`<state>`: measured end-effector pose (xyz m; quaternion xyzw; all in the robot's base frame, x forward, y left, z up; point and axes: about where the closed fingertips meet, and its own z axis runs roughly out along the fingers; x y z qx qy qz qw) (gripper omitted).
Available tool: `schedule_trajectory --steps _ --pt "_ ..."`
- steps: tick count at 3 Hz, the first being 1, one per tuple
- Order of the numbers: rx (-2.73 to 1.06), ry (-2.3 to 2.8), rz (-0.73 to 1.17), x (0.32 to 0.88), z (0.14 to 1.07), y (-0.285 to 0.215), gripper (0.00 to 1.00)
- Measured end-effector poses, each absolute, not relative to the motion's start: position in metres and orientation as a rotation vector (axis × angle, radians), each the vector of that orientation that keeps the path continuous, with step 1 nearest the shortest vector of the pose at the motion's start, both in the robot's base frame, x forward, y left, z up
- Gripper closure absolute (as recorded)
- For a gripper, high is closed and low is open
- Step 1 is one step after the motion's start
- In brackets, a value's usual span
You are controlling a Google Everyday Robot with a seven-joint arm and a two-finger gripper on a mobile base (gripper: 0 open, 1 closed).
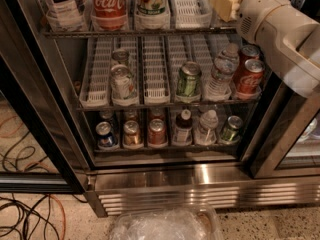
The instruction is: Pick orange can from top shelf of fridge
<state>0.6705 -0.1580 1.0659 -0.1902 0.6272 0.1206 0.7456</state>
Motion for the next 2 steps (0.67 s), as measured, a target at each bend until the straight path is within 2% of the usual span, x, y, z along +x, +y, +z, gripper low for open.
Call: schedule_trajectory --steps 1,2 --pt "-0.416 1.373 0.264 0.6705 1.0658 -0.158 0.82" --pt "-0.416 1.373 0.264 0.6705 1.0659 -0.1579 1.0"
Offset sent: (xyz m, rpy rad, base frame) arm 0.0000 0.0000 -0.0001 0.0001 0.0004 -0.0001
